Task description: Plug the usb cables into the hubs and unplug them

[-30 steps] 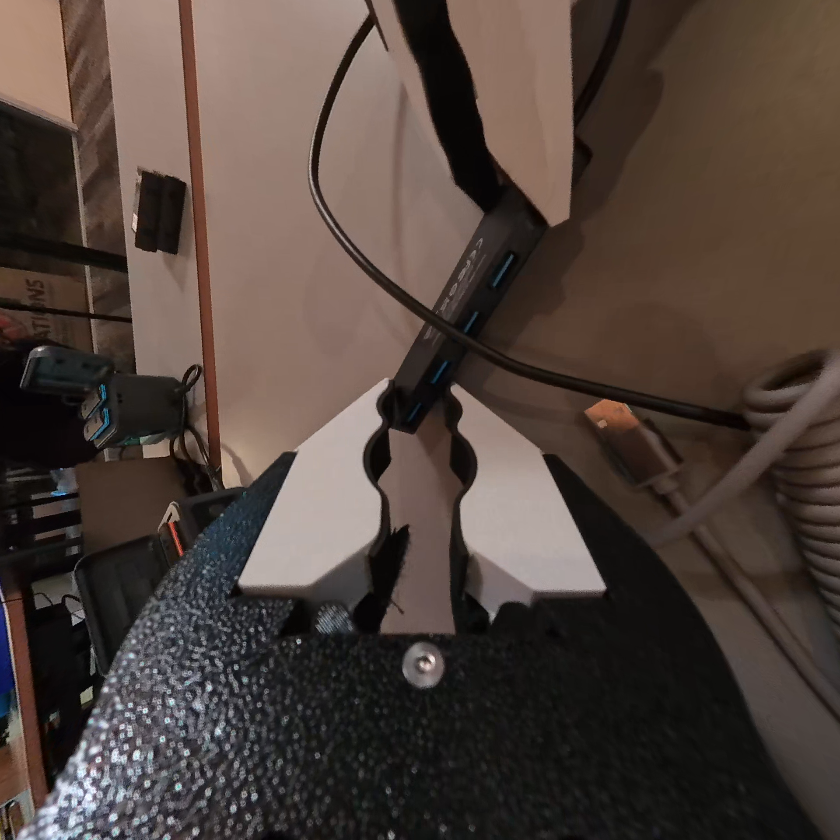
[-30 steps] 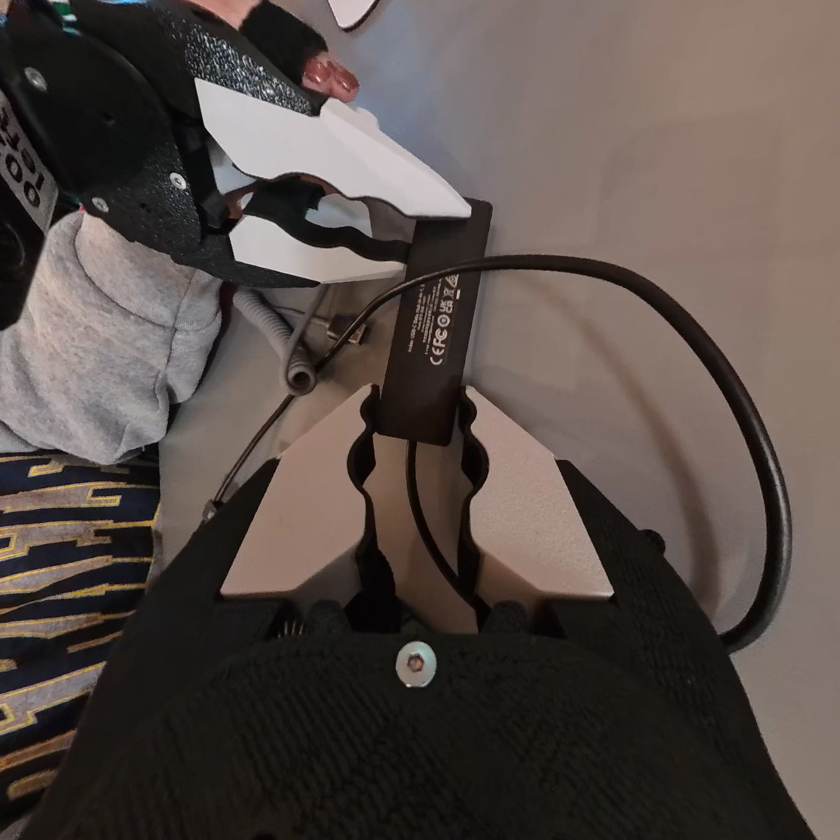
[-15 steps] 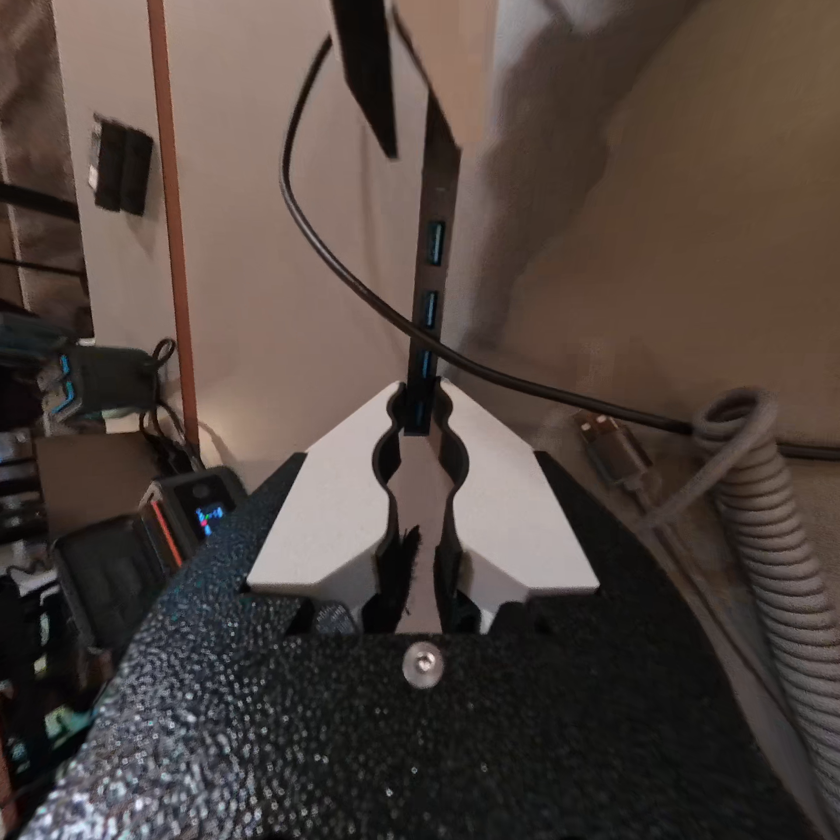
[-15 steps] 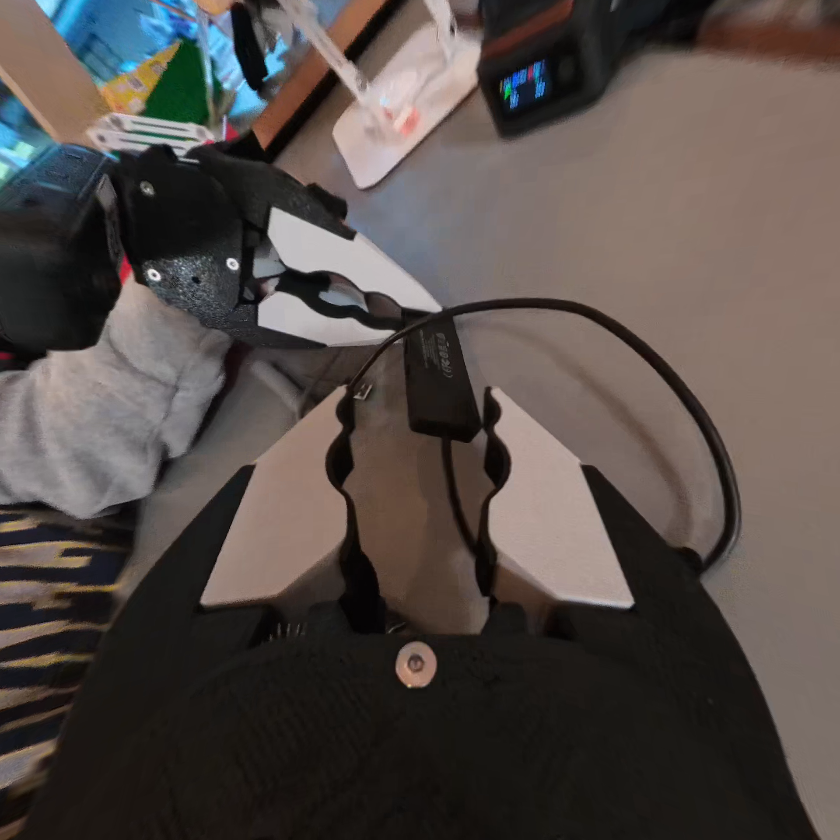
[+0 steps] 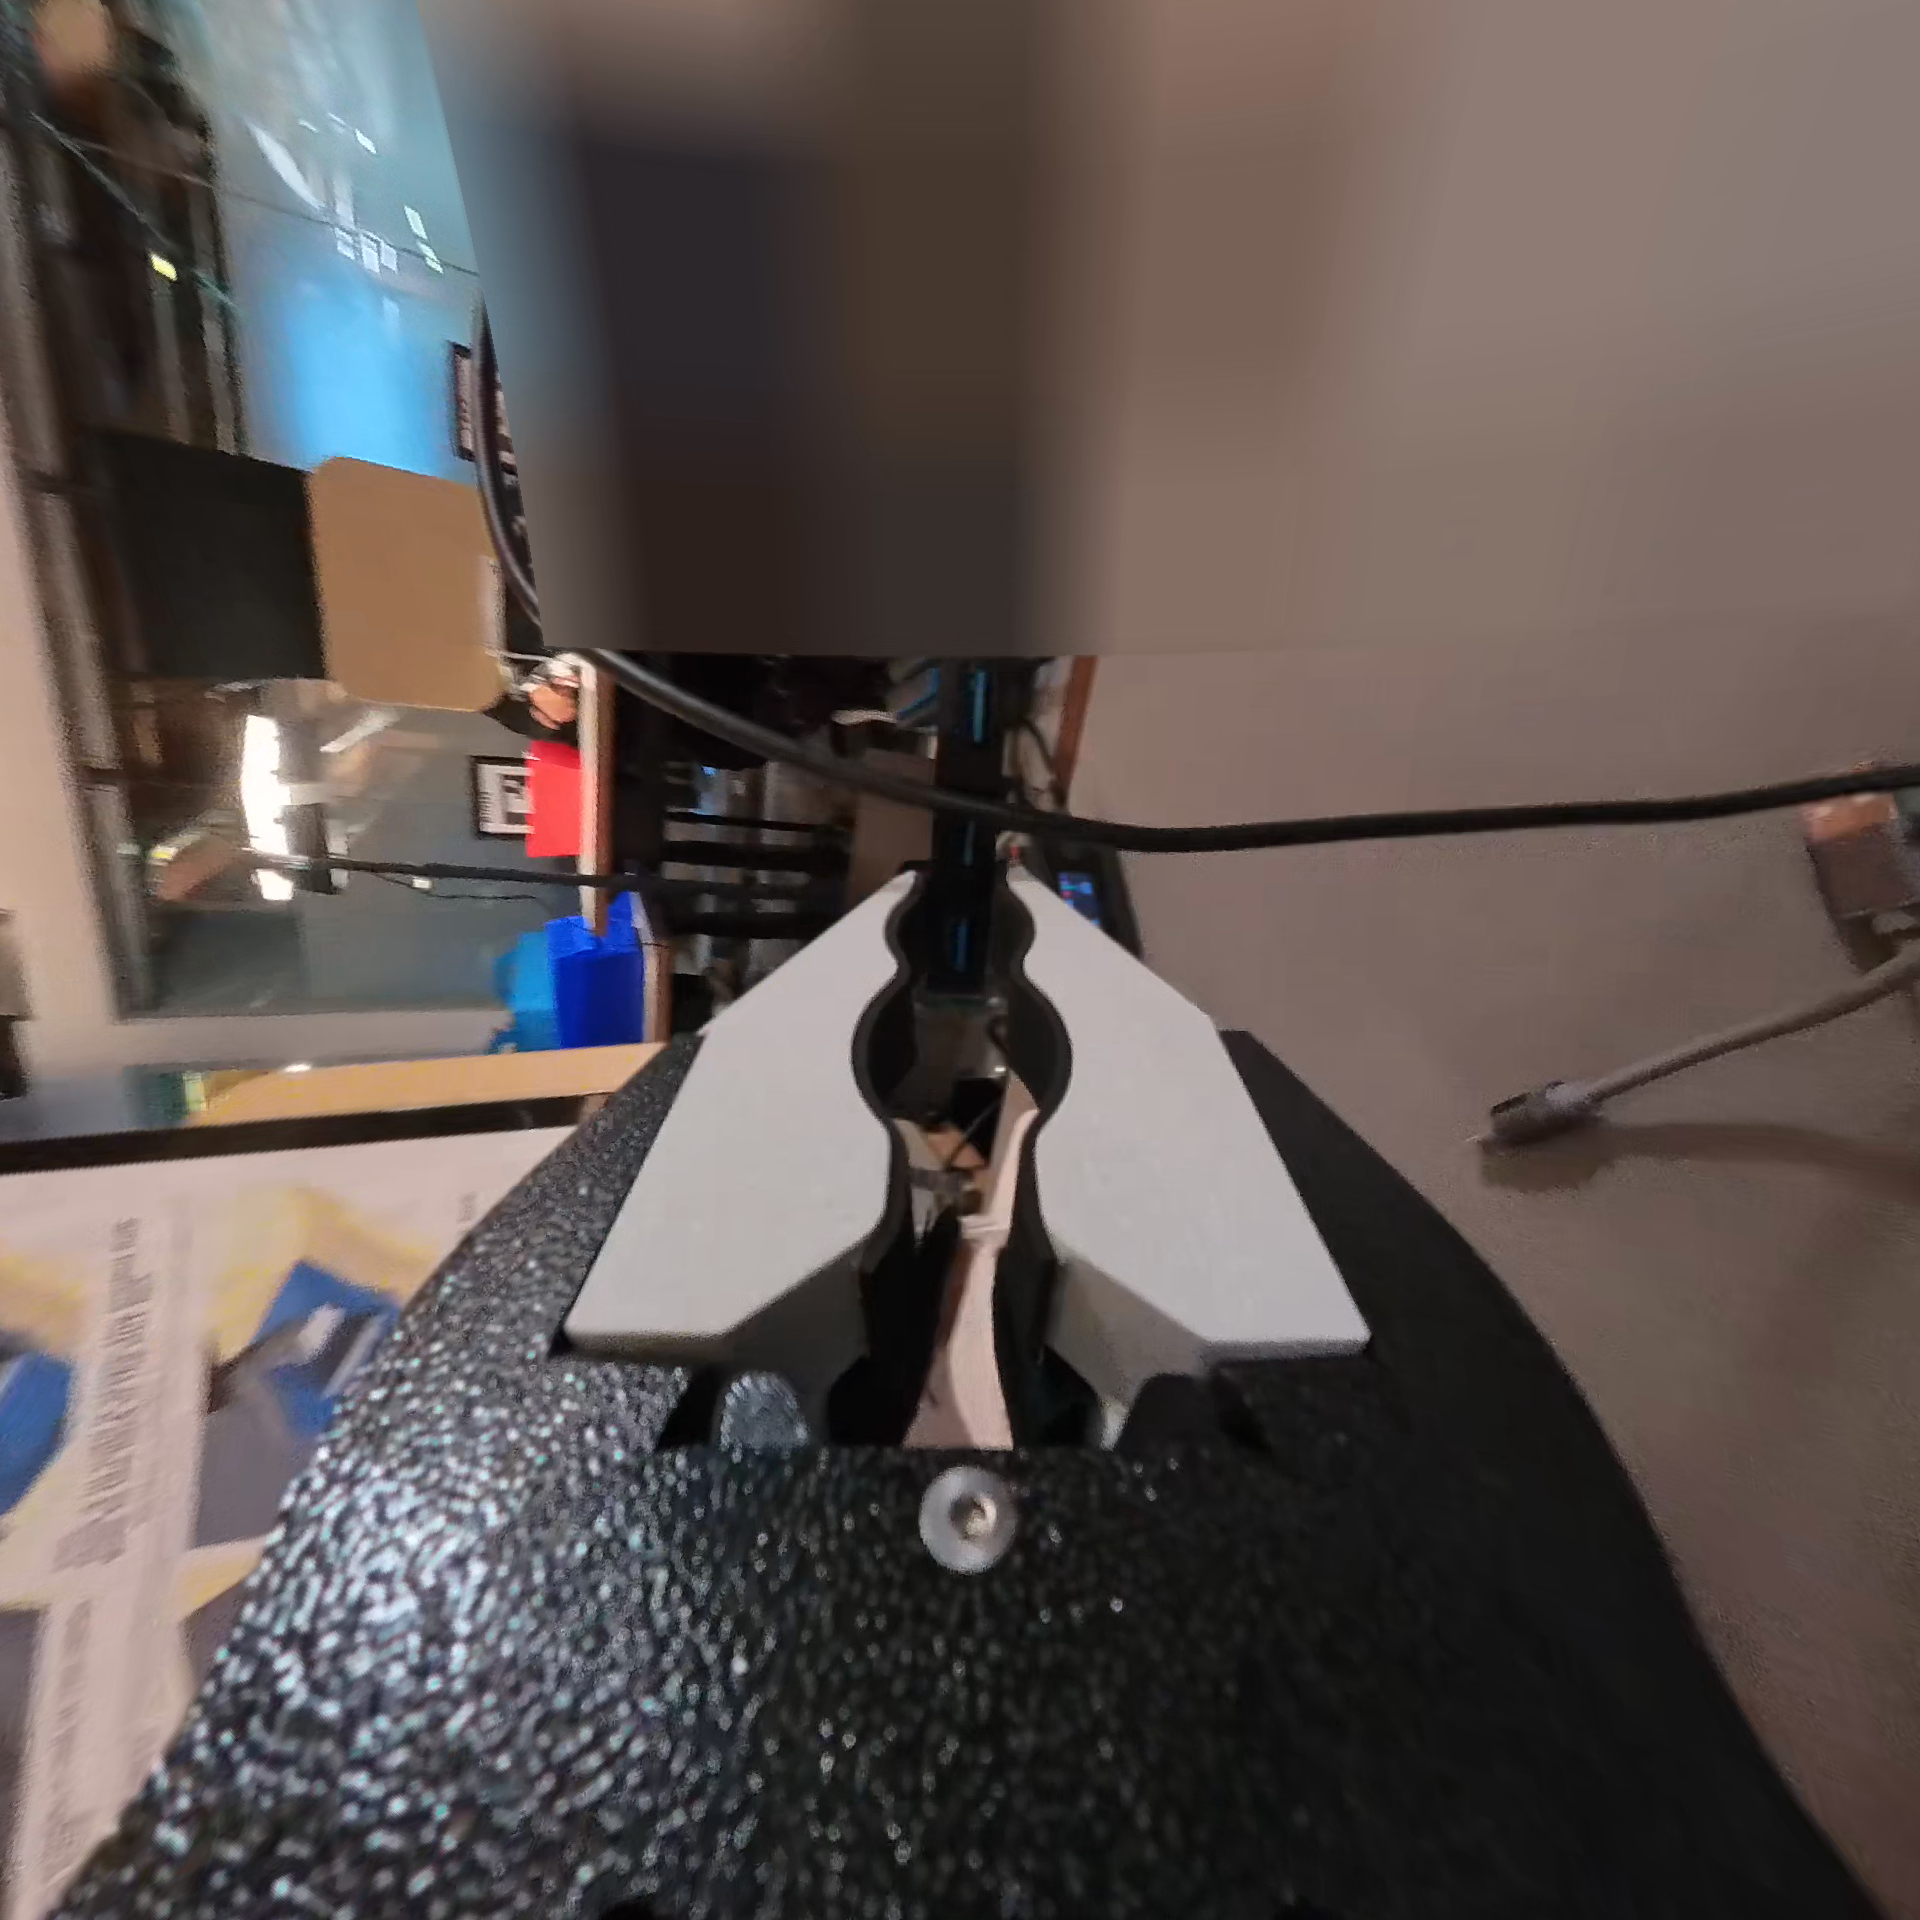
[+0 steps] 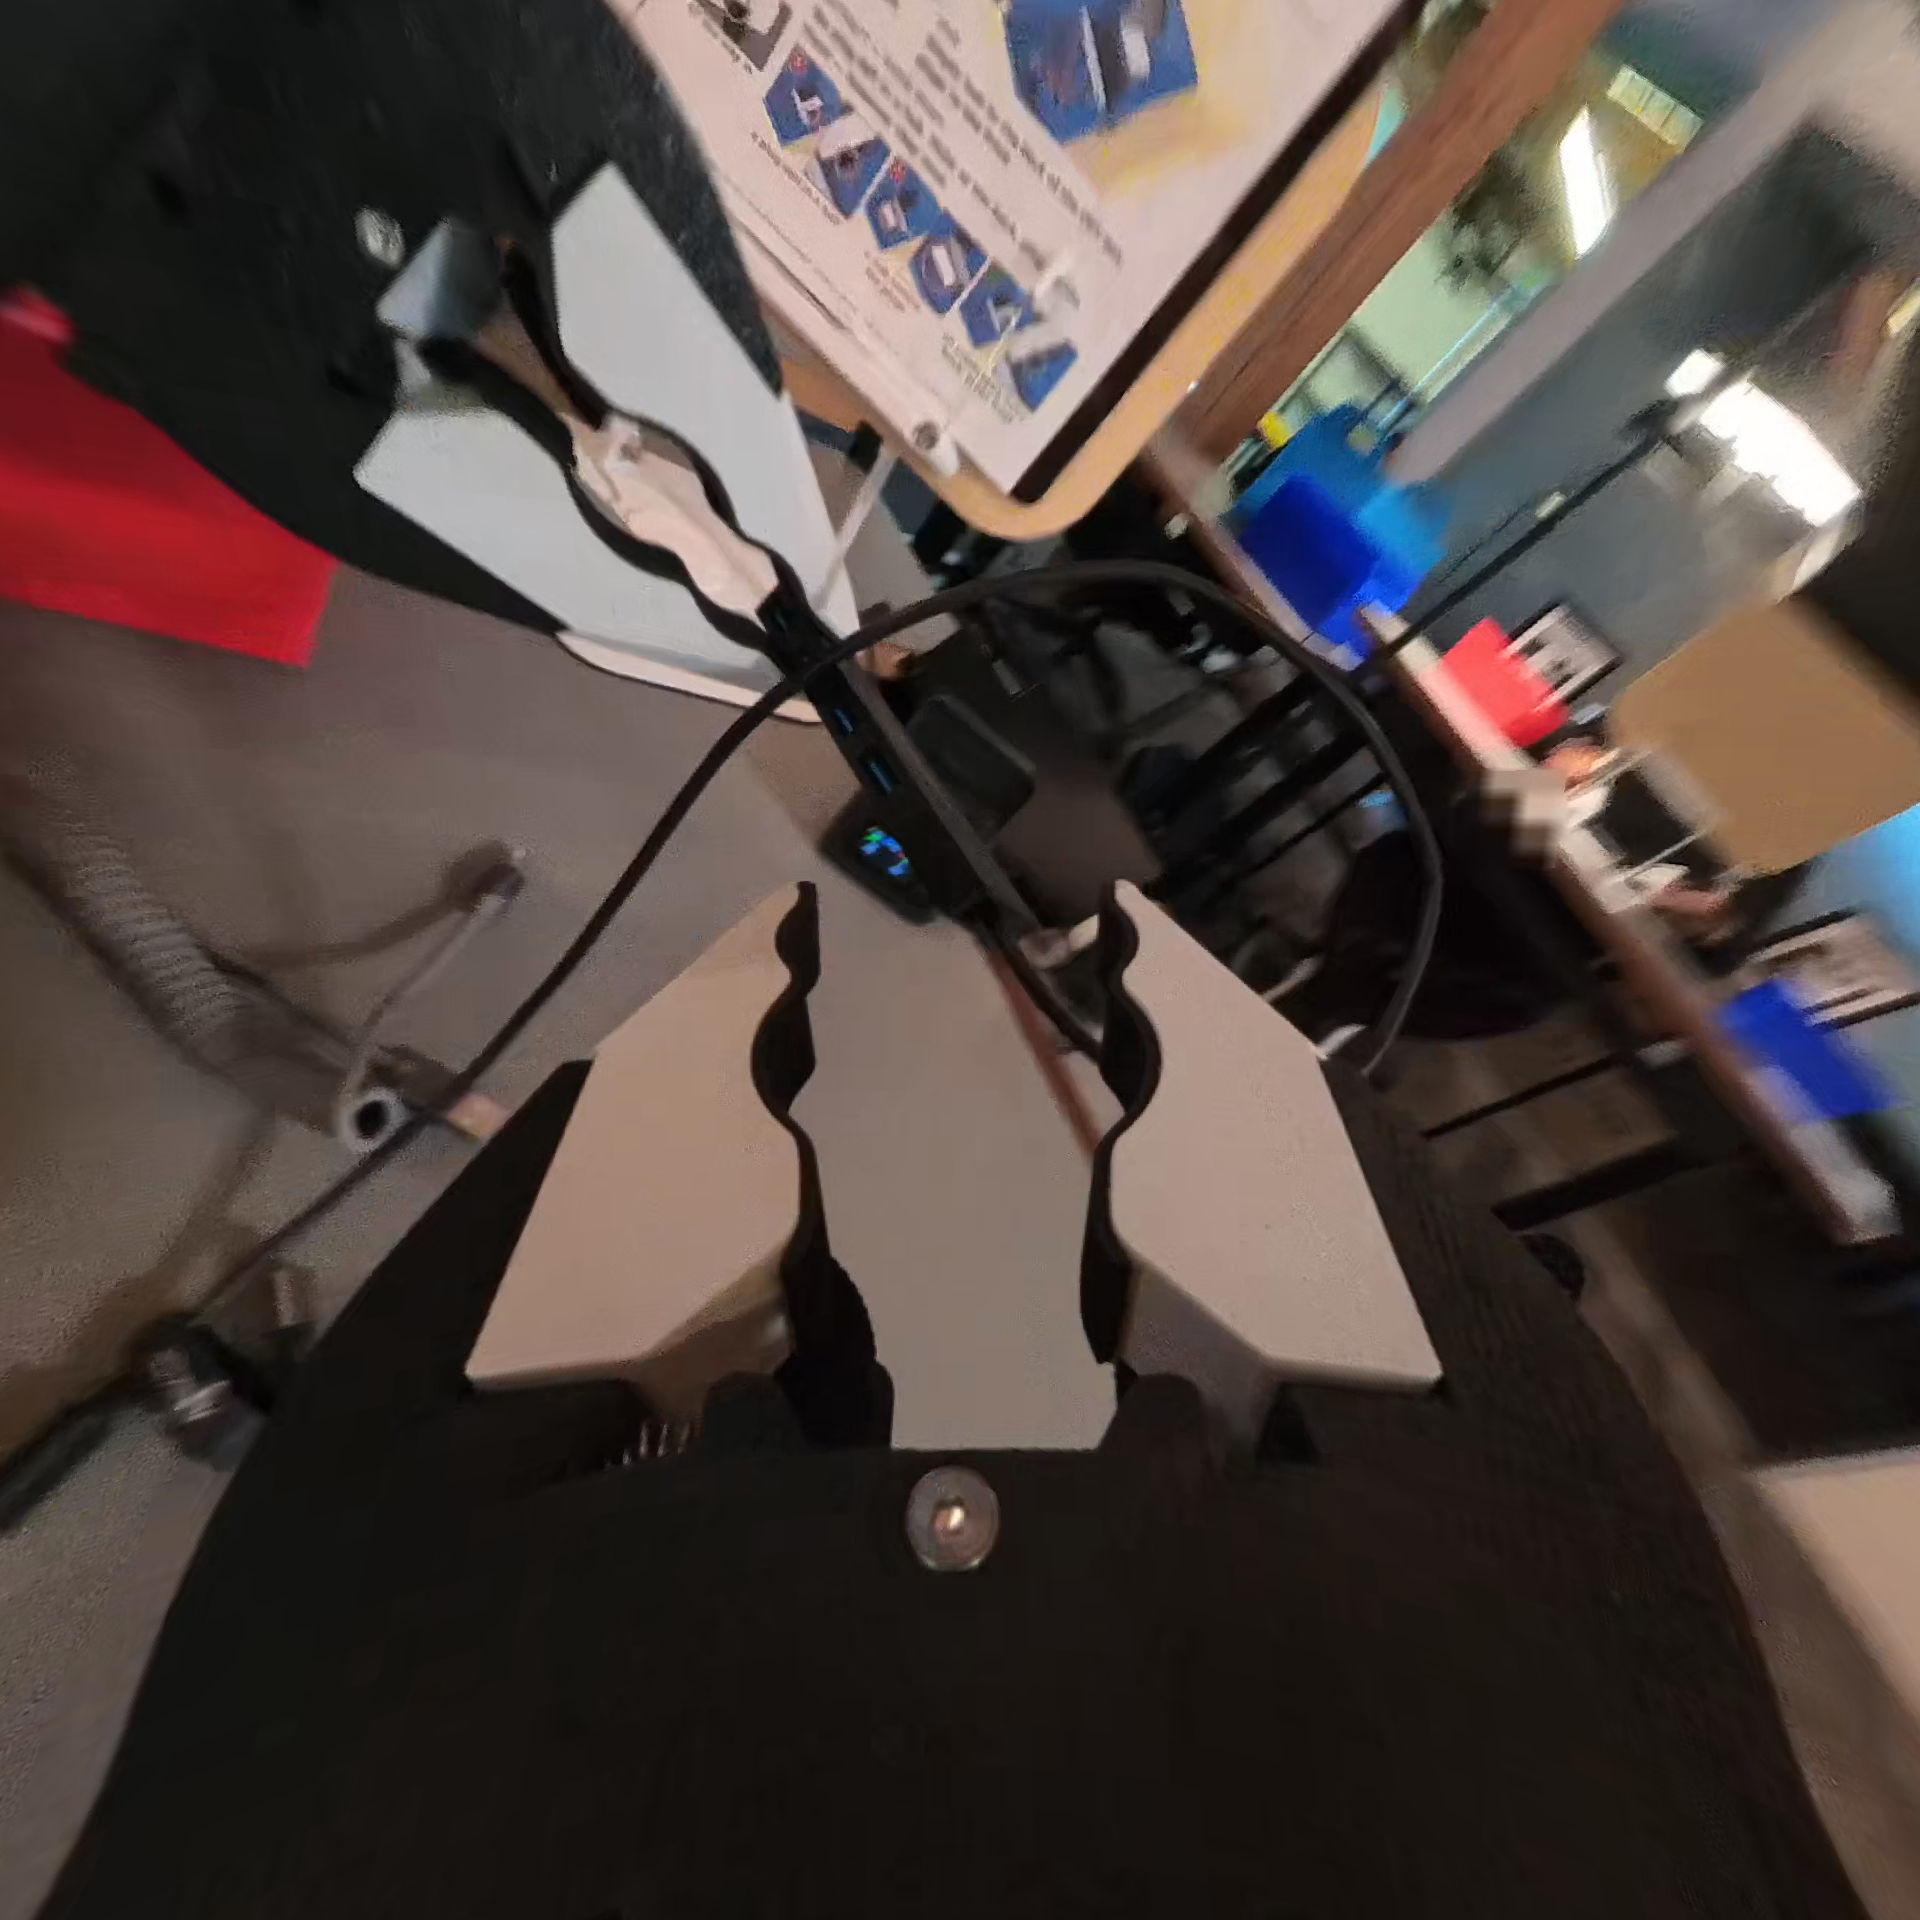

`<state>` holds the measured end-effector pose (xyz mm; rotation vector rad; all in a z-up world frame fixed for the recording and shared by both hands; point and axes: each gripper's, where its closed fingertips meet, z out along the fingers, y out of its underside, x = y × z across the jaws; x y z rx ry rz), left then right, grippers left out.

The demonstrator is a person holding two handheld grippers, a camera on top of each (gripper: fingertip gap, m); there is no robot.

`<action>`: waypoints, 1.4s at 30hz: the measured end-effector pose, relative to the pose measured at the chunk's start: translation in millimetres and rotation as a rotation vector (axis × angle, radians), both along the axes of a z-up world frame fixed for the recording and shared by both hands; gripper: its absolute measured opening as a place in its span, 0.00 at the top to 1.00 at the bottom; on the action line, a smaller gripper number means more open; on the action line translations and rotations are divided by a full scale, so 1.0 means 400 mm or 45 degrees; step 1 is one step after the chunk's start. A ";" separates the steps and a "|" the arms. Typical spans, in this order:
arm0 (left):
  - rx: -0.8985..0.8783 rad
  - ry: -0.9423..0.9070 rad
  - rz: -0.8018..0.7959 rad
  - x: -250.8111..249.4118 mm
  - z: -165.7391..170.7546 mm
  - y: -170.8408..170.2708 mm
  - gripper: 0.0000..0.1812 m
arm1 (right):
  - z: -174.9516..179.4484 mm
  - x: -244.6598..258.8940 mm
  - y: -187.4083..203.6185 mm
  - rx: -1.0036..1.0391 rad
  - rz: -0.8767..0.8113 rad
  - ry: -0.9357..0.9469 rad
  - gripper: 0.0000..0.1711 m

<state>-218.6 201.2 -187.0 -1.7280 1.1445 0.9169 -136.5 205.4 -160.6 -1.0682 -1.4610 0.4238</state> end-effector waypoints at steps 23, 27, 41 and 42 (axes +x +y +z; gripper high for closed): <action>0.137 -1.542 -0.548 0.181 0.222 -0.319 0.62 | 0.111 0.064 -0.280 -0.421 0.868 0.409 0.95; -0.066 -1.536 -0.747 0.257 0.150 -0.369 0.70 | 0.026 0.074 -0.334 -0.535 1.021 0.196 0.95; -0.285 -1.490 -0.543 0.260 -0.017 -0.410 0.95 | -0.057 0.084 -0.346 -0.926 0.817 0.044 0.80; -0.297 -1.503 -0.506 0.257 -0.031 -0.415 0.96 | -0.040 0.091 -0.336 -0.997 0.747 0.091 0.77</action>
